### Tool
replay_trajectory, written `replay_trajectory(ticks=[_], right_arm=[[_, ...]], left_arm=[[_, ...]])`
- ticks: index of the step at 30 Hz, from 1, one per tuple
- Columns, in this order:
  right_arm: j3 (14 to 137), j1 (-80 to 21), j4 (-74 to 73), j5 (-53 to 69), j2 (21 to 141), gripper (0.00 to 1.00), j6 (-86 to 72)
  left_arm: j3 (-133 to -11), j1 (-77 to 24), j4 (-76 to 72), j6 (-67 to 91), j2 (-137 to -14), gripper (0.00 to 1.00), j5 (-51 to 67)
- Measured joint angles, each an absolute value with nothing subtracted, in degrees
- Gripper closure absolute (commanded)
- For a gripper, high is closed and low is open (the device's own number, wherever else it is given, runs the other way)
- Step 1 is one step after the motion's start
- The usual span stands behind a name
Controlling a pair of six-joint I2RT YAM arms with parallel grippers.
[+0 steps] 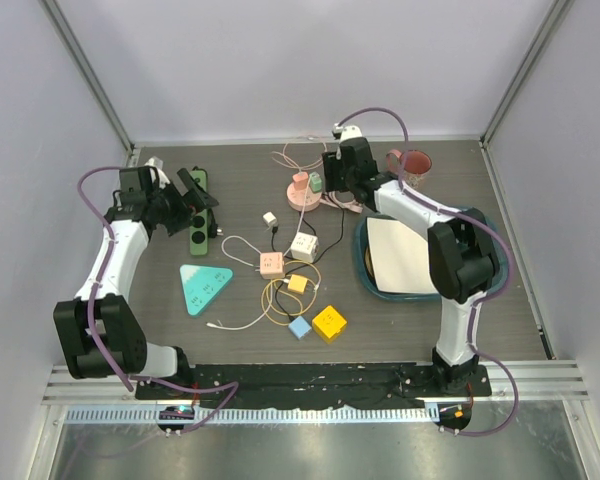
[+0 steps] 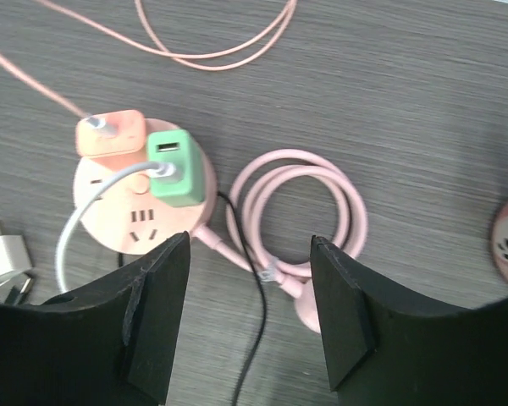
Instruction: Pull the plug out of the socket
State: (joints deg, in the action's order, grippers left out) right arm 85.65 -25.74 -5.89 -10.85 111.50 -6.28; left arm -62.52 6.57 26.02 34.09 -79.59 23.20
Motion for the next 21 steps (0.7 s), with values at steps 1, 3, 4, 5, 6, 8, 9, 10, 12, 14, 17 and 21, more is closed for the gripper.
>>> replay_trajectory(ticks=[1, 3, 4, 5, 6, 8, 9, 10, 12, 14, 17, 21], right_arm=[[85.62, -25.98, -5.76, -9.96, 111.68, 0.37, -6.37], [85.65, -26.35, -5.32, -8.86, 112.25, 0.37, -6.57], [85.76, -26.55, -5.23, -8.25, 112.71, 0.37, -6.70], [86.04, -26.68, -5.23, -7.64, 113.47, 0.37, -6.90], [86.54, -26.76, -5.23, -7.20, 114.41, 0.37, -7.16], [87.59, -26.74, -5.26, -6.35, 116.44, 0.37, -7.62], [87.96, -26.74, -5.26, -6.04, 117.43, 0.37, -7.81], [88.27, -26.72, -5.26, -5.85, 118.15, 0.38, -7.94], [88.86, -26.72, -5.15, -5.30, 119.70, 0.38, -8.27], [89.19, -26.63, -4.95, -4.67, 120.77, 0.39, -8.82], [90.98, -26.57, -4.75, -3.64, 122.54, 0.39, -9.32], [93.54, -26.63, -4.47, -2.83, 124.51, 0.40, -9.61]], left_arm=[[-62.52, 6.57, 25.96, 34.11, -79.59, 0.00, 23.22], [-62.50, 6.55, 25.93, 34.13, -79.59, 0.00, 23.24], [-62.46, 6.55, 25.91, 34.17, -79.59, 0.00, 23.38], [-62.43, 6.57, 25.91, 34.22, -79.59, 0.00, 23.51], [-62.43, 6.57, 25.91, 34.33, -79.59, 0.00, 23.66], [-62.43, 6.57, 25.87, 34.50, -79.59, 0.00, 24.03], [-62.43, 6.57, 25.82, 34.54, -79.59, 0.00, 24.23], [-62.43, 6.57, 25.76, 34.57, -79.59, 0.00, 24.47], [-62.43, 6.55, 25.47, 34.61, -79.59, 0.00, 24.77], [-62.39, 6.55, 25.10, 34.63, -79.59, 0.00, 25.10], [-62.13, 6.57, 24.60, 34.81, -79.59, 0.00, 25.52], [-61.87, 6.57, 24.16, 35.38, -79.81, 0.04, 26.68]])
